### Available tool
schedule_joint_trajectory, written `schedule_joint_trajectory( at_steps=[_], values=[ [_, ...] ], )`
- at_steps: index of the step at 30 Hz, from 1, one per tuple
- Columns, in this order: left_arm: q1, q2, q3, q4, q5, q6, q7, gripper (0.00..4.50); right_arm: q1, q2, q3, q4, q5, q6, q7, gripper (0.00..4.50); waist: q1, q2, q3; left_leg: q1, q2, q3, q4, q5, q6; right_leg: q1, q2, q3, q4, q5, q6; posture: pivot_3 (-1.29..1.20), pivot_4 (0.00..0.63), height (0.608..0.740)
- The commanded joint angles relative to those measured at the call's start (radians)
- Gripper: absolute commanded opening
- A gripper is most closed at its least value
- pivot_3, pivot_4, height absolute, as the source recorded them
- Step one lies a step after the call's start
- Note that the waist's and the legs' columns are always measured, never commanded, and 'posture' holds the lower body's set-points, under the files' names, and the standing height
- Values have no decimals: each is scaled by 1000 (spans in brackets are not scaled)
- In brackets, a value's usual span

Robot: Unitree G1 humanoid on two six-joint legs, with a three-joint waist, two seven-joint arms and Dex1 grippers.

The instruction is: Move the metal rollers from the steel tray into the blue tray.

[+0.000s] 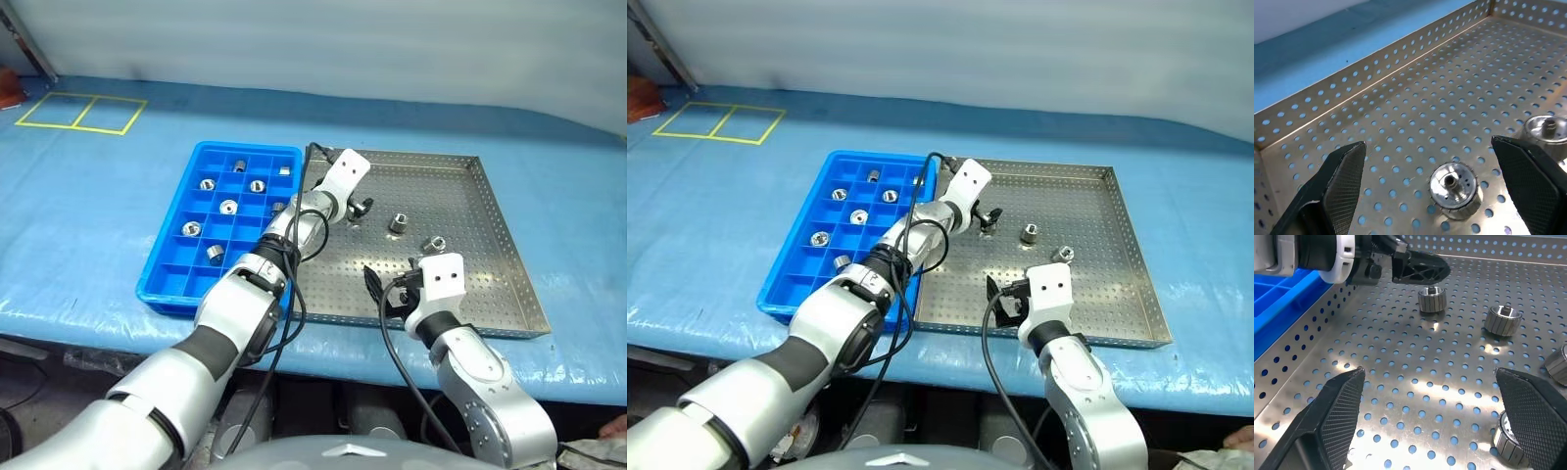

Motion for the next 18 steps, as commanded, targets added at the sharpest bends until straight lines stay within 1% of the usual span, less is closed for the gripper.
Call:
schedule_joint_trajectory(
  at_steps=[1,8,13,18],
  values=[
    [-41,-75,31,32,-13,-57,15,4455,22,12,5,-60,-15,-34,-19,4500,-6,0,0,0,0,0,0,0,0,0,0,0,0,0,0,-120,150,740],
    [-36,-82,63,60,-28,-86,-36,4455,82,25,-9,-103,-32,-46,-41,4500,-29,0,0,0,0,1,0,0,0,0,0,1,0,0,0,-173,150,740],
    [-43,-76,58,76,-2,-89,-2,4455,143,34,-22,-137,-41,-55,-57,4500,-43,0,0,0,0,2,0,0,0,-1,0,2,0,0,0,-214,150,740],
    [-42,-74,60,85,9,-104,19,4455,192,49,-24,-158,-51,-71,-75,4500,-69,0,0,0,1,5,0,-1,0,-1,0,5,0,0,0,-259,150,740]
  ],
)
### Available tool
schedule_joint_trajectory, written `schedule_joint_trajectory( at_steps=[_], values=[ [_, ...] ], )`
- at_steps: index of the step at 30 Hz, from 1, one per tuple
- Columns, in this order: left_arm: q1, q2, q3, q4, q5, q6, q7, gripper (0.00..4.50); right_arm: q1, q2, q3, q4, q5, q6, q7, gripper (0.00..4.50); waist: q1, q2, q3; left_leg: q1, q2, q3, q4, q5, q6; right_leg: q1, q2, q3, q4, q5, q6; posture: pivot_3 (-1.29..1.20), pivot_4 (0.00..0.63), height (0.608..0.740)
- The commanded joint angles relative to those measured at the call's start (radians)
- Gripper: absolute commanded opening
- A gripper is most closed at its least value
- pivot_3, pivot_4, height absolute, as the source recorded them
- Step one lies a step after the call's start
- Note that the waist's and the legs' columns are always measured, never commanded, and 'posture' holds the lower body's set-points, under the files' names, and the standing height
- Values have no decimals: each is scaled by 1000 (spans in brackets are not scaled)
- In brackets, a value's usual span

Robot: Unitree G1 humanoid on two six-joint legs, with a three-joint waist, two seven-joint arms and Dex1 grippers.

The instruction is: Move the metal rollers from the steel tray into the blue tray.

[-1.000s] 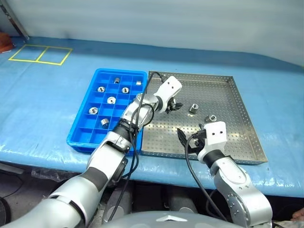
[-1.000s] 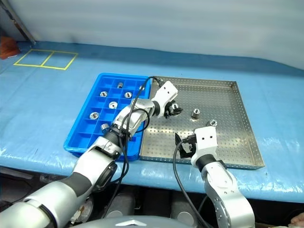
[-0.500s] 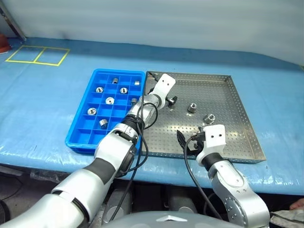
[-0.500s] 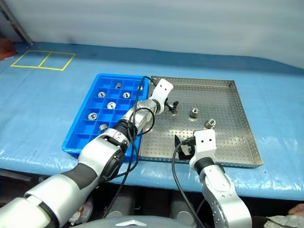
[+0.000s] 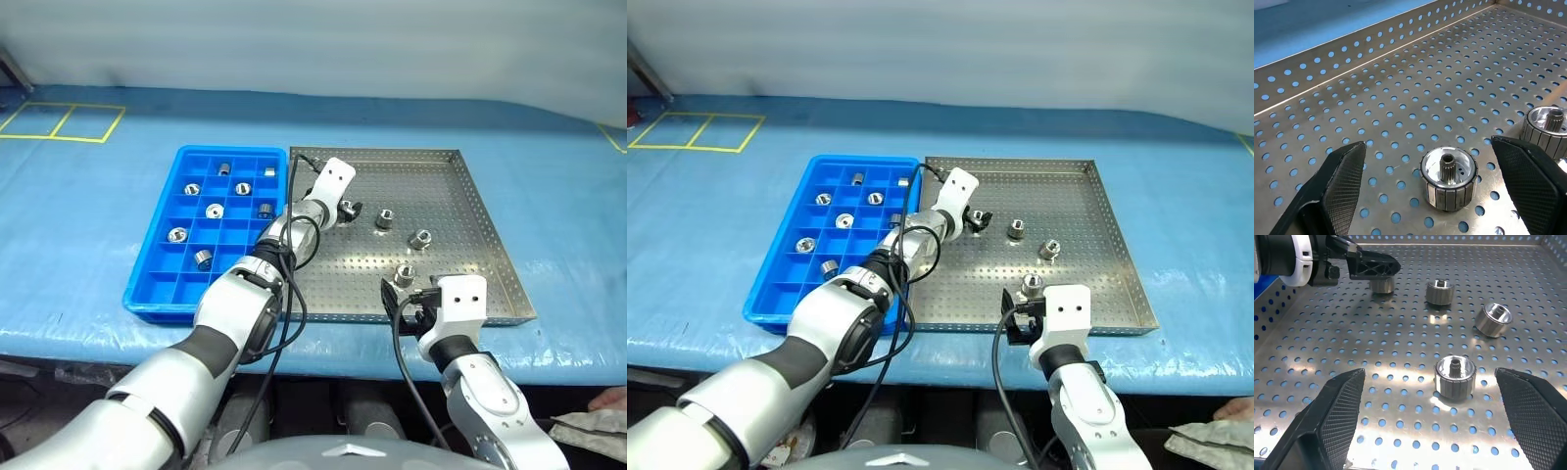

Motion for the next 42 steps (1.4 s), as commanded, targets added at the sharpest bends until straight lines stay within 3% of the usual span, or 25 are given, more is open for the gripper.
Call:
schedule_joint_trajectory(
  at_steps=[1,22,25,32,38,42],
  values=[
    [-41,-73,6,1,6,-27,8,4455,20,11,-9,-59,-13,-34,-15,4500,-11,0,0,0,0,1,0,0,0,0,0,1,0,0,0,-259,150,740],
    [-13,-99,29,36,9,86,145,4455,87,45,7,-82,-41,-68,-43,4500,-90,0,0,0,0,6,0,-3,-1,-2,-1,5,0,2,3,-310,150,740],
    [-7,-99,50,35,-3,109,156,3880,86,46,2,-82,-40,-66,-44,4500,-95,0,0,0,0,6,0,-3,-1,-2,-1,5,0,2,4,-310,150,740],
    [2,-97,78,27,-27,128,145,1690,71,45,0,-74,-36,-62,-41,4500,-105,0,0,0,0,6,0,-3,-1,-2,-1,5,0,2,4,-285,150,740],
    [-33,-88,137,-23,-101,164,94,1701,35,35,6,-54,-26,-46,-24,4500,-100,0,0,0,0,6,0,-3,-1,-2,-1,5,0,3,4,-225,150,740],
    [-34,-57,185,-224,-204,246,22,1701,-29,18,12,-29,-14,-23,5,4500,-88,0,0,0,0,6,0,-2,-1,-2,-1,5,0,3,5,-176,150,740]
  ],
)
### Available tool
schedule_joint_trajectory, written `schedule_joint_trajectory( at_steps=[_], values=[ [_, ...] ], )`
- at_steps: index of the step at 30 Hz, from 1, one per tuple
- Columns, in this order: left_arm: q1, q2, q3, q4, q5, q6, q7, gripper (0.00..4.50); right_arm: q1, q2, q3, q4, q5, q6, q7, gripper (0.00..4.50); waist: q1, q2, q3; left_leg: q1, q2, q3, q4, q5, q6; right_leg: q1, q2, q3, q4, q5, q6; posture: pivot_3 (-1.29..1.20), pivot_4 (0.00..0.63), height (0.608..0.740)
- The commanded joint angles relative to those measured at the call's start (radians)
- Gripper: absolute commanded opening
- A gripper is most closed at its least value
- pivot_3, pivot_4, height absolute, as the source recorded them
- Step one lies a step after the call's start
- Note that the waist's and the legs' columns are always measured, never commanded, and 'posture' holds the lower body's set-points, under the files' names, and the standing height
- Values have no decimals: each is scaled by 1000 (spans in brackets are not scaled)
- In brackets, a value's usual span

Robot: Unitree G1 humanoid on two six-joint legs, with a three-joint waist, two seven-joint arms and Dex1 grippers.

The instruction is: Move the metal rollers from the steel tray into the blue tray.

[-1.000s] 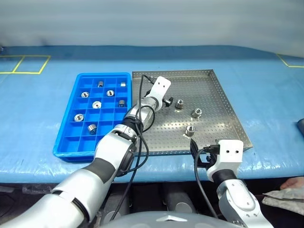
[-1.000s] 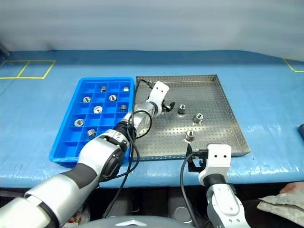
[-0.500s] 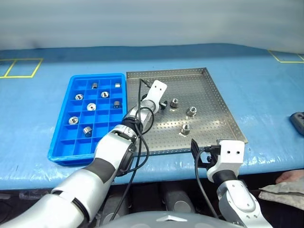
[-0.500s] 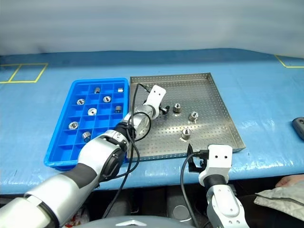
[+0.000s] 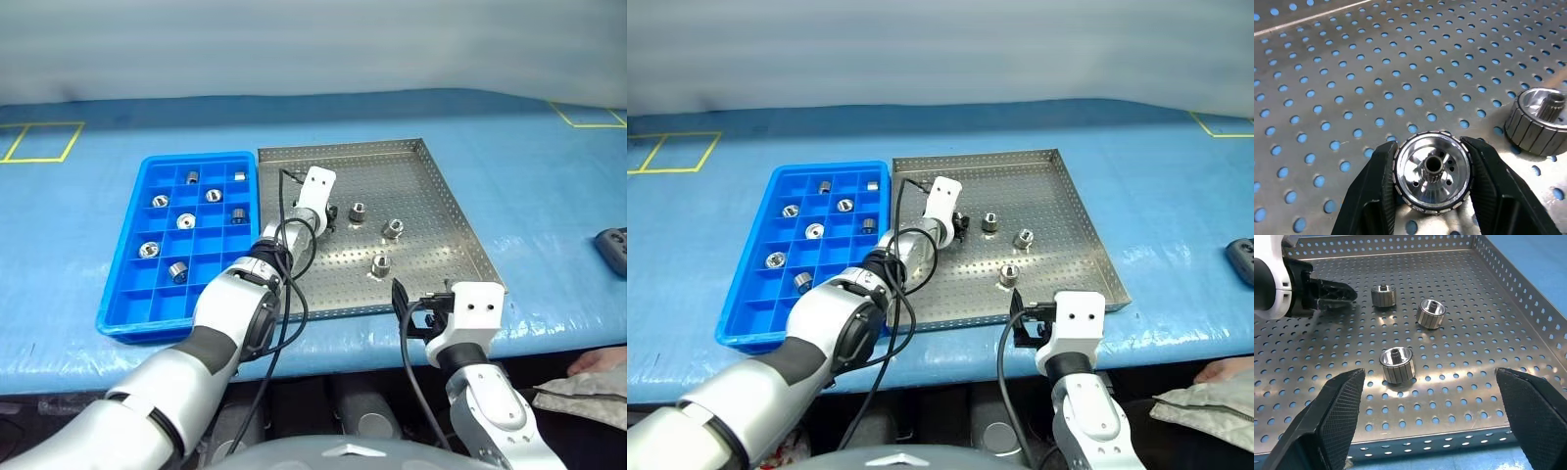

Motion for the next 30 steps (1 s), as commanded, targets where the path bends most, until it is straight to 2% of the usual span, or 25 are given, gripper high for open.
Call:
schedule_joint_trajectory(
  at_steps=[1,5,9,12,13,15,20,30],
  values=[
    [-22,-49,19,-252,-78,66,-69,1701,-48,-12,4,-3,16,14,25,4500,11,0,0,0,0,0,0,0,0,0,0,0,0,0,0,-156,150,740],
    [129,23,-53,-680,-144,215,-213,1701,-126,-31,7,32,29,39,57,4500,37,1,-1,0,0,1,-2,1,1,0,0,1,0,0,0,-90,150,740],
    [300,134,-83,-1059,-171,314,-249,1701,-232,-64,30,88,42,62,109,4500,69,2,-1,5,2,2,-4,2,3,1,0,5,1,-1,-3,-28,150,740],
    [451,286,-129,-1325,-130,324,-295,1701,-326,-93,60,142,55,70,161,4500,93,2,-1,7,6,3,-4,3,1,1,2,6,2,0,-7,50,150,740],
    [490,323,-131,-1390,-135,341,-303,1701,-354,-100,68,161,59,71,176,4500,102,1,0,8,7,3,-5,3,1,2,3,5,3,-2,-12,92,150,740],
    [571,387,-121,-1508,-138,387,-287,1701,-412,-114,87,201,62,65,205,4500,133,1,0,10,7,2,-4,3,0,4,3,4,3,-4,-15,115,150,740],
    [731,442,-62,-1691,-134,479,-193,1701,-526,-140,130,297,61,34,278,4500,208,0,0,13,2,0,-4,1,-1,6,0,1,-1,-4,-14,219,150,740],
    [968,436,4,-1864,-102,616,-34,1701,-621,-126,219,386,69,3,363,4500,276,-1,0,11,3,-1,-5,0,-2,4,-1,1,-1,-4,-14,327,150,740]
  ],
)
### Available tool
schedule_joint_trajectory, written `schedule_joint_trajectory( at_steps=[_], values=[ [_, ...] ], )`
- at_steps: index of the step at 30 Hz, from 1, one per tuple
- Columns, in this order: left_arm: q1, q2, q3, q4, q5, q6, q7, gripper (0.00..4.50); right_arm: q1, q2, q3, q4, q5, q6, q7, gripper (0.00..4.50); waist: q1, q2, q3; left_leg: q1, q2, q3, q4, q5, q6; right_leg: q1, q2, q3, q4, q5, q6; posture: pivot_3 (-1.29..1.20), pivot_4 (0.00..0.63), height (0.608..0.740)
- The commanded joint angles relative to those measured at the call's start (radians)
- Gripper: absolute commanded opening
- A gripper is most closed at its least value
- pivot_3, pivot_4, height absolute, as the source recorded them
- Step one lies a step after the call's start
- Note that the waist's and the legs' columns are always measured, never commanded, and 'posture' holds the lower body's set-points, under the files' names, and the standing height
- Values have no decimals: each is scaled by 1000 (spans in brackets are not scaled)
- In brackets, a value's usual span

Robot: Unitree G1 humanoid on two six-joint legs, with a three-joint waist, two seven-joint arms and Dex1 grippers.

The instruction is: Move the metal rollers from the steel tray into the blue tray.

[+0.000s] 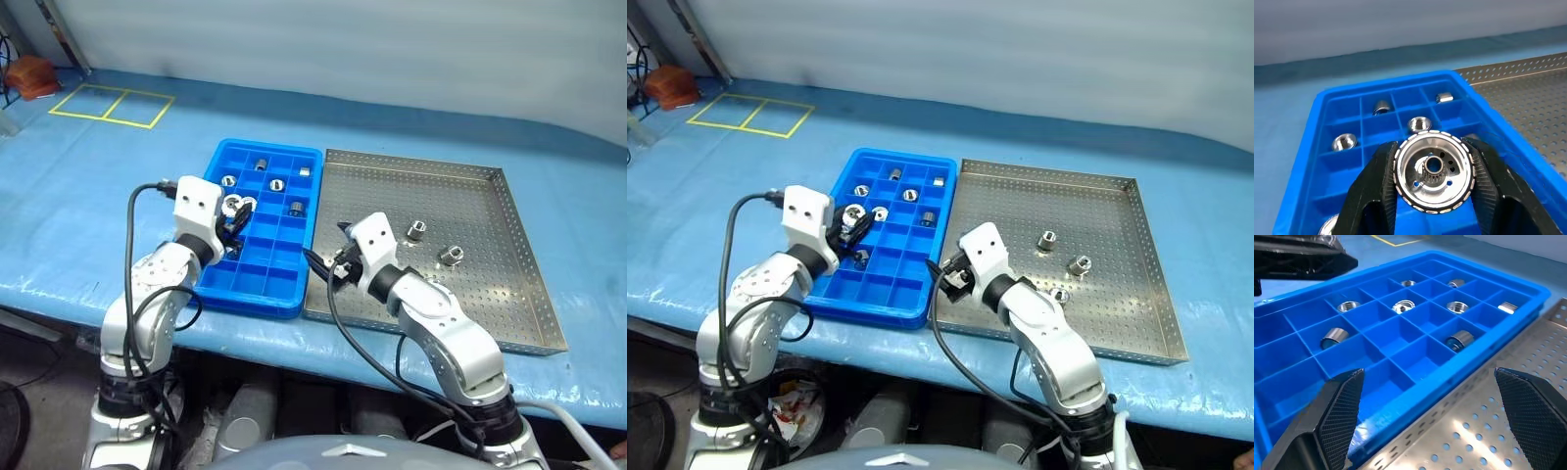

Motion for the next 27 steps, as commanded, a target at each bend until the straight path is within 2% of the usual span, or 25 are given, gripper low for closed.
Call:
schedule_joint_trajectory(
  at_steps=[1,8,12,19,20,22,27],
  values=[
    [56,5,27,-96,0,37,25,1701,-22,8,24,-6,10,-29,25,4500,13,0,0,0,0,0,0,0,0,0,0,0,0,0,0,327,150,740],
    [186,-18,67,-144,11,113,85,1701,-14,15,45,-8,14,-31,42,4500,43,0,0,-2,-1,0,-2,0,-1,-3,-4,0,-1,0,0,337,150,740],
    [185,-48,78,-128,13,141,125,1701,-5,21,51,-7,18,-32,47,4500,57,0,0,-3,-1,0,-4,0,-1,-3,-5,-1,-2,0,0,337,150,740],
    [165,-53,49,-110,-19,194,100,1701,30,15,45,-39,31,-27,52,4500,62,0,0,-4,-1,0,-8,-1,-1,-4,-5,-3,-8,0,0,299,150,740],
    [158,-56,50,-106,-25,201,96,2261,36,9,44,-45,31,-26,52,4500,63,0,0,-4,-1,0,-9,-1,-1,-4,-5,-3,-10,0,0,299,150,740],
    [145,-57,51,-98,-38,217,87,2656,46,2,38,-55,29,-23,46,4500,66,0,0,-5,-1,0,-10,0,-1,-4,-5,-3,-12,0,0,282,150,740],
    [96,-19,19,-80,-30,242,76,4266,88,-1,11,-91,33,-14,18,4500,67,-1,-1,-8,-1,0,-11,0,-1,-7,-4,-4,-13,0,0,261,150,740]
  ],
)
